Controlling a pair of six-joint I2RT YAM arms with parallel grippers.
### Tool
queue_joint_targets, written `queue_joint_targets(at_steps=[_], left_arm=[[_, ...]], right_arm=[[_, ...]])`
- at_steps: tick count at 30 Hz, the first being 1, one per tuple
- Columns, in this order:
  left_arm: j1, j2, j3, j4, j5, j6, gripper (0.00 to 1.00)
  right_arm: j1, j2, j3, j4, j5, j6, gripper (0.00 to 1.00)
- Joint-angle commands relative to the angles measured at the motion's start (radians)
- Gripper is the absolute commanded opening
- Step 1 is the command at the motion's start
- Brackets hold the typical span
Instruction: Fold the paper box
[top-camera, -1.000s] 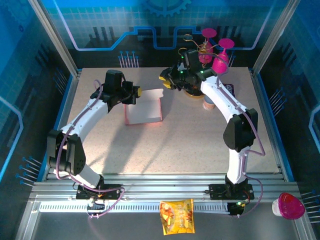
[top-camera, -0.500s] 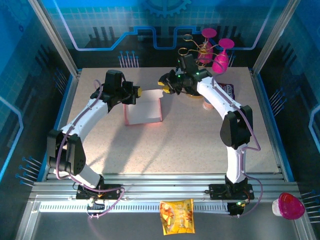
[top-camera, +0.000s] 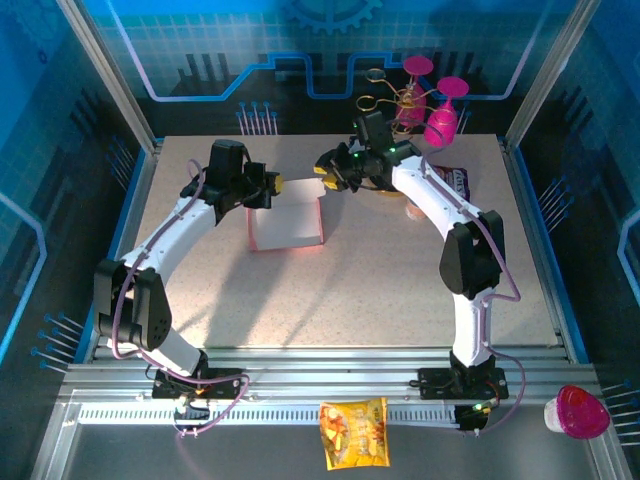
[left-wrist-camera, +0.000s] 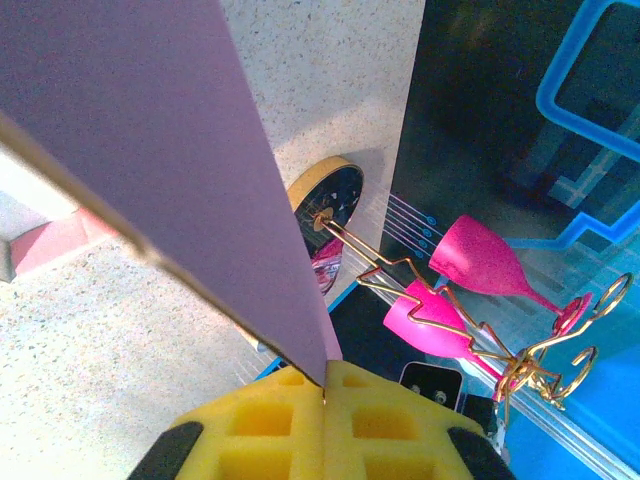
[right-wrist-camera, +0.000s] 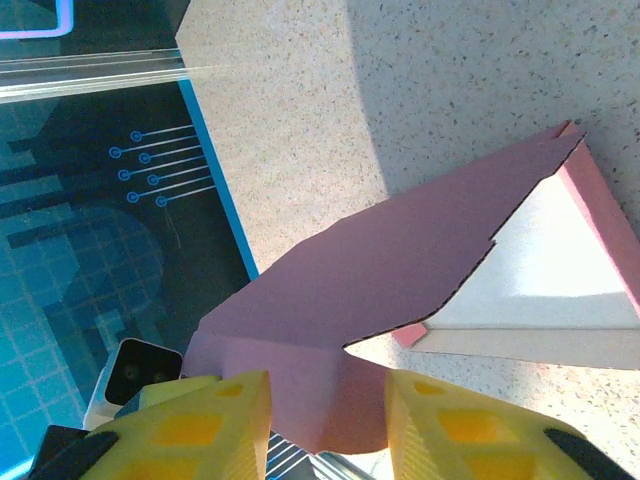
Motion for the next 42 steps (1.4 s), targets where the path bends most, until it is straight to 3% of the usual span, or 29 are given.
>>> queue_joint_targets(at_steps=[1,13,18,23,27,29,33,35,42], left_arm=[[0.007,0.005,0.037,0.001,0.033,0.017,0.00],[0.006,0.002,0.027,0.007,0.036,0.015,0.00],[0.001,0.004,0.026,0.010,0.038,0.014,0.00],[-0.001,0.000,0.023,0.010,0.038,0.014,0.00],[-0.001,-0.001,0.024,0.009,0.041,0.019,0.00],[0.000,-0.001,0.025,0.004,0.044,0.026,0.00],[0.005,0.000,0.031,-0.028,0.052,0.055,0.00],[0.012,0.001,0.049,-0.077,0.066,0.091,0.00],[0.037,0.002,0.074,-0.221,0.105,0.220,0.00]], right_arm=[[0.023,-0.037,-0.016,0.010,-0.035,0.031,0.35],[0.043,-0.021,-0.012,0.057,-0.058,0.099,0.34],[0.044,-0.015,-0.013,0.079,-0.061,0.123,0.29],[0.044,-0.013,-0.015,0.092,-0.055,0.146,0.19],[0.044,-0.018,-0.028,0.110,-0.050,0.168,0.01],[0.042,-0.024,-0.042,0.127,-0.052,0.185,0.00],[0.018,-0.061,-0.071,0.166,-0.046,0.177,0.30],[-0.007,-0.094,-0.079,0.168,-0.034,0.112,0.37],[-0.090,-0.238,-0.275,0.152,0.030,-0.342,0.39]])
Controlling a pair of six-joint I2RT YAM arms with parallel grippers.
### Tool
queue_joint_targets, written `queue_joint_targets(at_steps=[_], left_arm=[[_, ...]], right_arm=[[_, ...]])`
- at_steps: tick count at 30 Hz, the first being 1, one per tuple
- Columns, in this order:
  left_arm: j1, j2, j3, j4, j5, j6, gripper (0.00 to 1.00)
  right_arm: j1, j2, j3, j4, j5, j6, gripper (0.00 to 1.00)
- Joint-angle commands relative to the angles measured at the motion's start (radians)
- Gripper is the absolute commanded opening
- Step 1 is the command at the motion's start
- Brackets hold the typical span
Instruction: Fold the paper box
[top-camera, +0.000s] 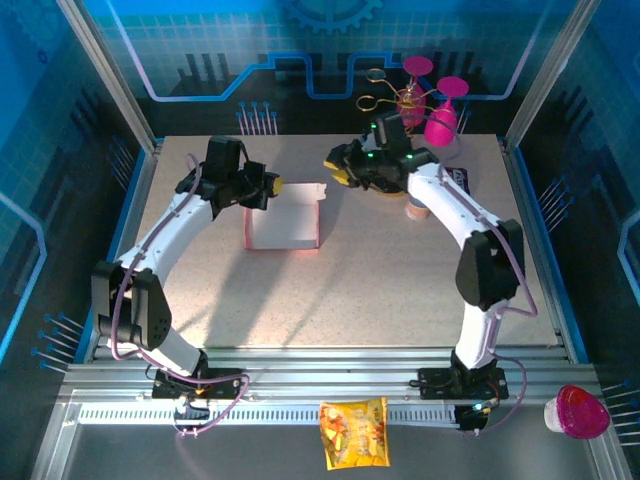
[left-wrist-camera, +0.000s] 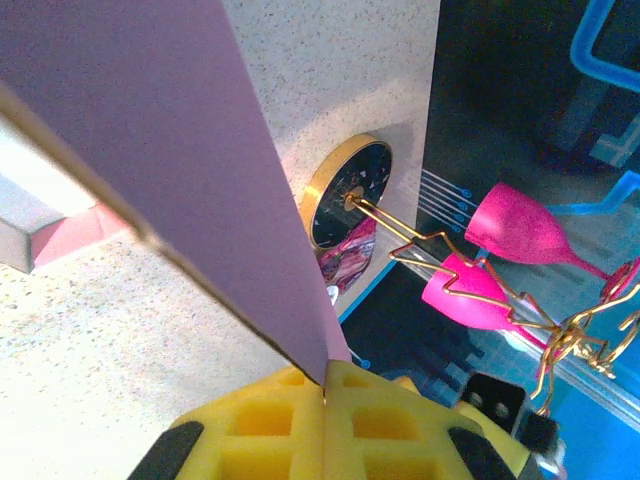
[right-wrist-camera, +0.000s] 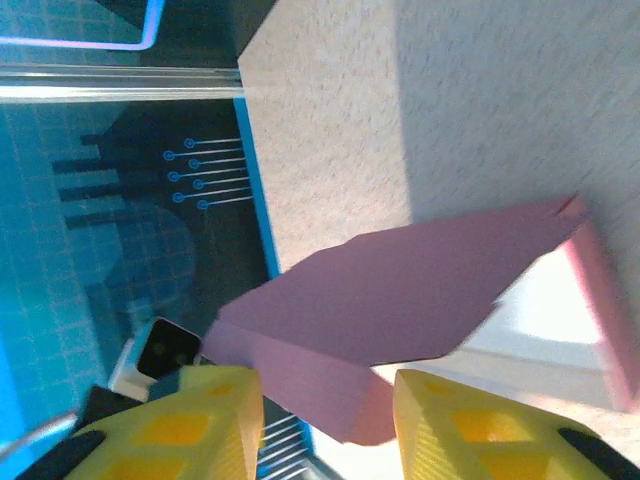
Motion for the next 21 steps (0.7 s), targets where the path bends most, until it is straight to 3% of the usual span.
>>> queue_joint_targets(at_steps=[1,5,9,14,21], left_arm=[[0.019,-0.001,0.002,-0.078,0.048,0.078,0.00],[0.020,0.003,-0.022,-0.021,0.065,0.078,0.00],[0.020,0.017,-0.021,-0.003,0.079,0.089,0.00],[0.020,0.035,-0.025,0.023,0.096,0.092,0.00],[0.020,0.033,-0.036,0.041,0.107,0.091,0.00]], right_arm=[[-0.040,-0.078,-0.100,-0.039,0.048,-0.239,0.39],[-0.075,-0.100,-0.235,0.009,0.005,-0.106,0.38],[-0.043,-0.085,-0.275,0.079,0.006,0.046,0.41],[-0.011,-0.026,-0.307,0.210,-0.040,0.354,0.44],[0.036,-0.005,-0.334,0.306,0.018,0.729,0.48]])
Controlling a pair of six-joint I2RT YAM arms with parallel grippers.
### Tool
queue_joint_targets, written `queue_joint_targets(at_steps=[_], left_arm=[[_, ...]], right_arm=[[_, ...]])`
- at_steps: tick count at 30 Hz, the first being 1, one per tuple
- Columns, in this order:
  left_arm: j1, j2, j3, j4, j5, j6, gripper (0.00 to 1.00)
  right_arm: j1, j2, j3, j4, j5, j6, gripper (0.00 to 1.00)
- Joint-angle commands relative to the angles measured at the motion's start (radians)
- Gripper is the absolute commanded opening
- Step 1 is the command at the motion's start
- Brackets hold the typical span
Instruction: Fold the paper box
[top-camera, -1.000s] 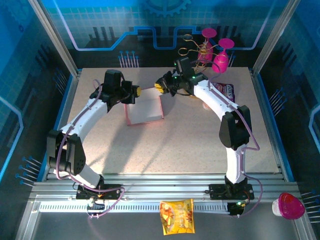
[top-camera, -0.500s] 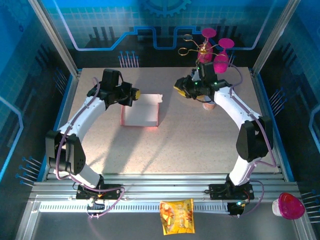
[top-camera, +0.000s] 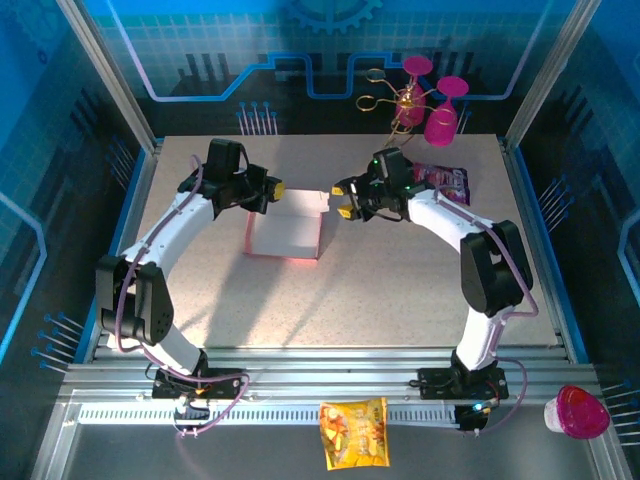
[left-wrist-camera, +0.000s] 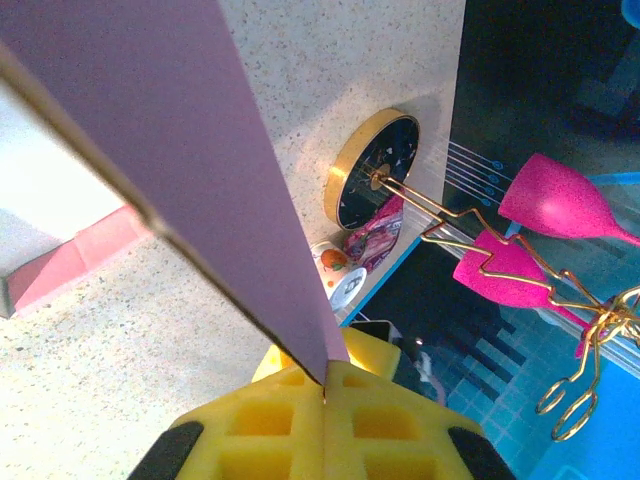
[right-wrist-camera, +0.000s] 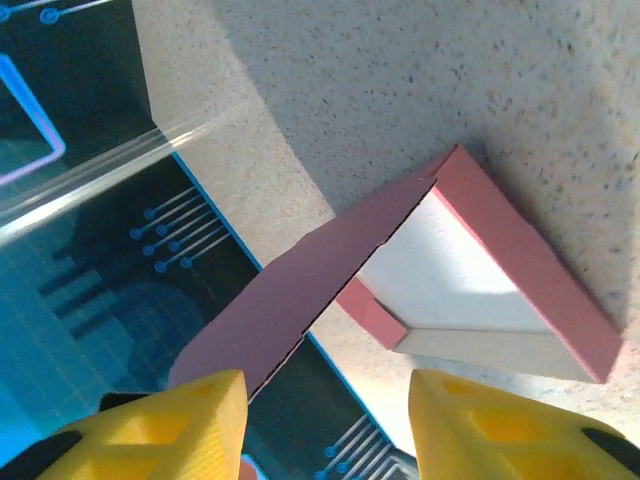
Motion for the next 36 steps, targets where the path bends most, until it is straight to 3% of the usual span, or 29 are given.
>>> queue_joint_targets(at_steps=[1,11,14,17,21,26,33,36], left_arm=[[0.007,0.000,-0.019,0.020,0.032,0.023,0.00],[0.007,-0.013,-0.038,0.039,0.045,0.021,0.00],[0.007,-0.011,-0.028,0.023,0.051,0.045,0.00],[0.014,0.005,0.022,-0.052,0.052,0.104,0.00],[0.026,0.025,0.083,-0.142,0.052,0.162,0.00],[0.039,0.080,0.170,-0.245,0.088,0.219,0.00],[0.063,0.157,0.284,-0.346,0.120,0.274,0.00],[0.069,0.177,0.313,-0.361,0.122,0.283,0.00]], right_arm=[[0.025,0.022,0.009,0.048,0.029,0.238,0.48],[0.049,0.062,0.073,0.019,0.074,0.329,0.49],[0.041,0.058,0.069,0.032,0.072,0.278,0.48],[0.000,0.020,0.089,-0.022,0.111,0.019,0.47],[-0.042,-0.047,0.053,0.019,0.086,-0.485,0.43],[-0.022,-0.168,-0.105,0.120,0.070,-1.107,0.38],[0.042,-0.106,0.004,-0.085,0.092,-1.676,0.43],[0.068,-0.069,0.043,-0.133,0.118,-1.850,0.46]])
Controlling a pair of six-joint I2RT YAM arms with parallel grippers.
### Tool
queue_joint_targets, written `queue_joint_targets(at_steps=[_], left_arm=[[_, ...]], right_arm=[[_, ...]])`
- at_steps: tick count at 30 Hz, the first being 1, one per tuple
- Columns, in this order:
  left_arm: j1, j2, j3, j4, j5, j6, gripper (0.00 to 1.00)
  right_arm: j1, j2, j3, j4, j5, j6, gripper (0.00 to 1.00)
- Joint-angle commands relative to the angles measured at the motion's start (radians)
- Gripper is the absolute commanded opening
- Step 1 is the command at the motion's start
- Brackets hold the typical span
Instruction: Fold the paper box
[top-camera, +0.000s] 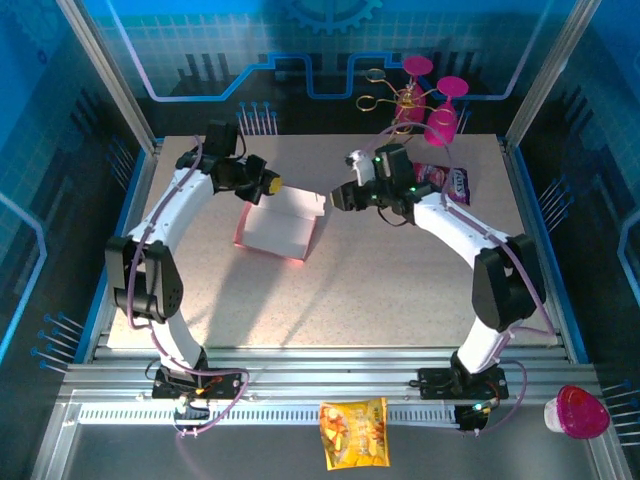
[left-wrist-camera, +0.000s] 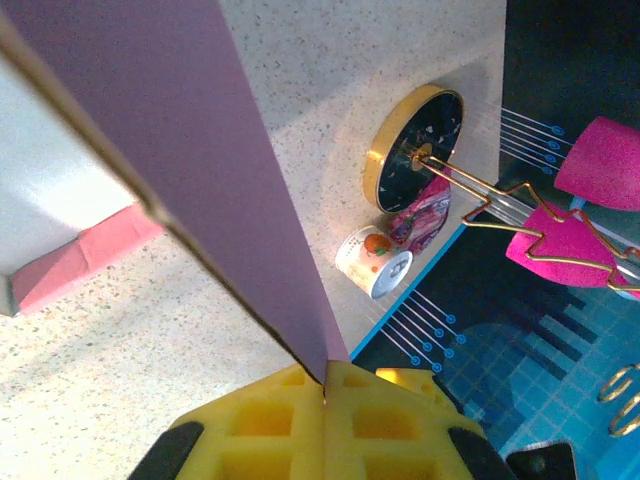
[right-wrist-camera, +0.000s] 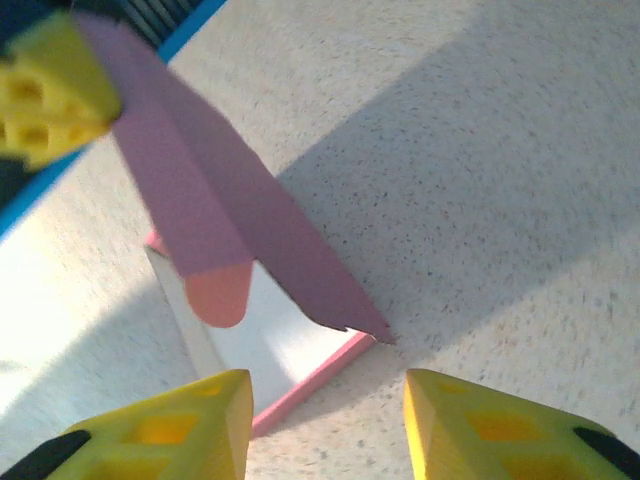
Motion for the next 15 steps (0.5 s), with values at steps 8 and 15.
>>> queue_joint_targets(at_steps=[8,15], left_arm=[[0.018,0.063,0.097,-0.084,0.045,0.049,0.00],[0.025,0.107,0.144,-0.096,0.052,0.055,0.00]], right_arm=[[0.045,0.170,0.193,-0.219,-0.028,-0.455,0.44],[0.060,0.230,0.221,-0.211,-0.013,-0.427,0.43]])
